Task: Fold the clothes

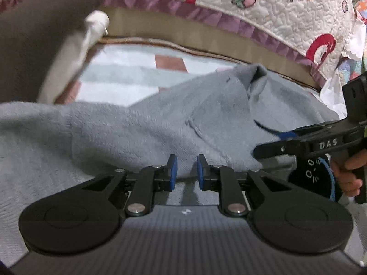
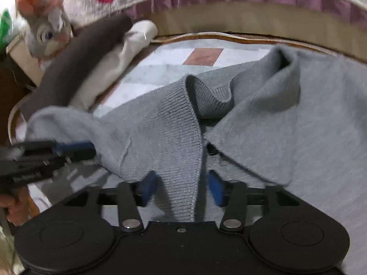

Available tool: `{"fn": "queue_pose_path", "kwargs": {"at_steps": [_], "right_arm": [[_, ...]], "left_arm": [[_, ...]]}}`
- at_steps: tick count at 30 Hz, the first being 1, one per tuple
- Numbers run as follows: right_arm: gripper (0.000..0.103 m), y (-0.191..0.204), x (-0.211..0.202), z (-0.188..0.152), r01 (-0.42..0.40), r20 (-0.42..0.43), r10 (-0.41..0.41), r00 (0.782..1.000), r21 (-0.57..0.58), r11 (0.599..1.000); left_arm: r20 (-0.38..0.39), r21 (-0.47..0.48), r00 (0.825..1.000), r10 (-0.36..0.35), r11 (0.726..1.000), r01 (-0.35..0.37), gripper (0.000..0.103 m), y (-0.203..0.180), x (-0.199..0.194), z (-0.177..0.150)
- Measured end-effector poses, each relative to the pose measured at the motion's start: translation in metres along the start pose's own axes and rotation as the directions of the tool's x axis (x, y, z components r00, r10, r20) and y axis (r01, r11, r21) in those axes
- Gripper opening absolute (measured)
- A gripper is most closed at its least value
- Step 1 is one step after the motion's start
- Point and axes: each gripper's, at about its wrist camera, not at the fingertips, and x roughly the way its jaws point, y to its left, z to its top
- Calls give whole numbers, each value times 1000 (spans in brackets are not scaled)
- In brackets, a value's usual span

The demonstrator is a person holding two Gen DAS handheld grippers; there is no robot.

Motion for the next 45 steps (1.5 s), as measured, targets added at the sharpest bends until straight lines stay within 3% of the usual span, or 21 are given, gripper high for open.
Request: {"fn": "queue_pose_path", "kwargs": {"at_steps": [5, 7, 8, 10, 11, 13, 14, 16, 17, 19, 22, 24, 26, 29, 31, 33, 35, 38, 41, 43, 45], "right_arm": [[78, 4, 7, 1, -56, 75, 47, 996, 127, 990], [50, 21, 10, 2, -31, 60, 26, 998, 83, 996], [10, 35, 12, 1, -3, 38, 2, 999, 21, 1000], [6, 62, 16, -1, 50, 2, -50, 999, -108, 993], [5, 81, 17, -8, 136, 39, -130, 991, -226, 965], [5, 121, 18, -22, 304, 139, -271, 953, -439, 845], [5, 140, 19, -29, 383, 200, -328, 923, -529, 757], [5, 168, 33, -50, 507, 323, -409, 853, -696, 509], [5, 179, 42, -66, 544, 396, -419, 817, -772, 330], [4, 192, 56, -90, 535, 448, -411, 794, -836, 124], [4, 198, 65, -92, 520, 402, -442, 802, -833, 186], [5, 199, 67, -95, 519, 394, -449, 802, -831, 198], [5, 201, 67, -96, 520, 386, -454, 803, -826, 216], [8, 204, 65, -97, 512, 350, -464, 814, -810, 287], [8, 208, 64, -104, 501, 349, -455, 819, -822, 271], [13, 210, 63, -111, 486, 350, -440, 827, -838, 248], [14, 210, 60, -111, 466, 317, -432, 844, -833, 299], [21, 206, 47, -110, 429, 270, -388, 881, -802, 416], [30, 204, 34, -114, 389, 244, -343, 907, -797, 461], [30, 197, 23, -110, 360, 198, -338, 920, -770, 527], [30, 182, 12, -102, 324, 147, -313, 938, -692, 645]], "left_arm": [[-57, -100, 994, -96, 991, 90, 19, 7, 24, 5], [-67, -137, 991, -114, 985, 104, 19, 11, 26, 4], [-64, -147, 991, -117, 983, 106, 19, 13, 22, 5], [-40, -162, 991, -125, 980, 117, 19, 15, 12, 8], [-17, -167, 991, -132, 978, 128, 19, 16, 5, 11], [18, -155, 985, -173, 973, 173, 25, 16, -6, 18], [35, -148, 980, -193, 969, 197, 37, 16, -11, 22], [39, -158, 964, -263, 951, 266, 46, 17, -13, 25], [37, -160, 957, -287, 944, 289, 46, 17, -14, 25], [31, -162, 950, -312, 936, 313, 47, 17, -11, 25], [21, -190, 948, -318, 929, 316, 52, 21, 0, 23], [-7, -187, 945, -326, 929, 319, 54, 20, 8, 24], [-41, -134, 946, -323, 940, 315, 59, 12, 14, 25], [-81, -49, 961, -265, 964, 262, 64, -6, 24, 26], [-80, -41, 971, -224, 974, 221, 75, -11, 30, 24], [-110, -55, 969, -222, 975, 217, 75, -10, 37, 21], [-121, -52, 970, -210, 977, 205, 76, -9, 40, 18], [-128, -33, 973, -191, 982, 188, 77, -11, 41, 15], [-121, -11, 973, -196, 981, 196, 77, -17, 41, 13], [-118, 50, 979, -166, 984, 173, 77, -28, 42, 8], [-128, 131, 982, -141, 979, 157, 77, -44, 44, 3]]}}
